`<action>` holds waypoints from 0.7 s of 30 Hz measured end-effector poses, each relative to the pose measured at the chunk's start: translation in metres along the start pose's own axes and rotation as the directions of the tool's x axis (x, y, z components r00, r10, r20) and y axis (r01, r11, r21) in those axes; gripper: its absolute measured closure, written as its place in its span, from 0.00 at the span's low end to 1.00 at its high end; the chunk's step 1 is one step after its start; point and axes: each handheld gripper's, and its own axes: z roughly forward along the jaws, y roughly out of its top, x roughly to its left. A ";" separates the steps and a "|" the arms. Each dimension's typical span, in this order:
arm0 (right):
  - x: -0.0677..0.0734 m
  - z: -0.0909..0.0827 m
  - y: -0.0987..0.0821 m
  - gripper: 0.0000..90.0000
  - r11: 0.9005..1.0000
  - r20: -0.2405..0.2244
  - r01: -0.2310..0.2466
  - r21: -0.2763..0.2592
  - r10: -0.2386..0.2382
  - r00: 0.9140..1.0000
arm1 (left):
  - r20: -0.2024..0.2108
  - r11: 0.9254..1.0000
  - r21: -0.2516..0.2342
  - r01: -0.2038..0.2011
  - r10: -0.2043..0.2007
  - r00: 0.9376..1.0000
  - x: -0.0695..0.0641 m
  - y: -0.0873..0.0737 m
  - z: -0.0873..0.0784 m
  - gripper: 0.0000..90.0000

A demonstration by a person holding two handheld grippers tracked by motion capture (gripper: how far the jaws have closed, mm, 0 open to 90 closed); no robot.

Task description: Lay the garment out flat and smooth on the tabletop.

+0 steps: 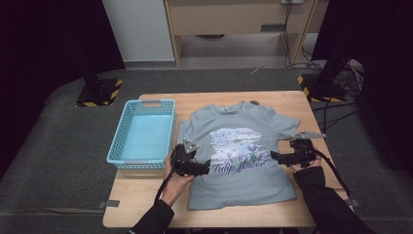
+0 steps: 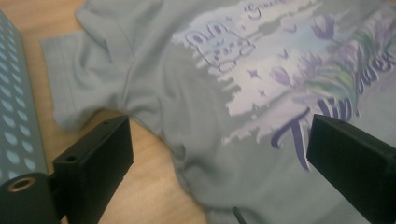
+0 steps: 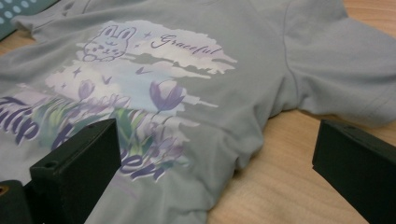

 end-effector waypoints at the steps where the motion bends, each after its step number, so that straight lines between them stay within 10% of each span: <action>1: 0.002 -0.002 -0.002 0.01 1.000 -0.003 0.003 0.000 -0.003 1.000 | 0.011 1.000 0.000 0.005 -0.005 1.000 0.000 -0.003 -0.001 0.06; 21: 0.026 -0.022 -0.028 0.01 0.991 -0.008 0.107 0.081 -0.107 0.994 | 0.036 0.998 0.054 0.014 -0.016 0.999 0.001 -0.058 -0.028 0.00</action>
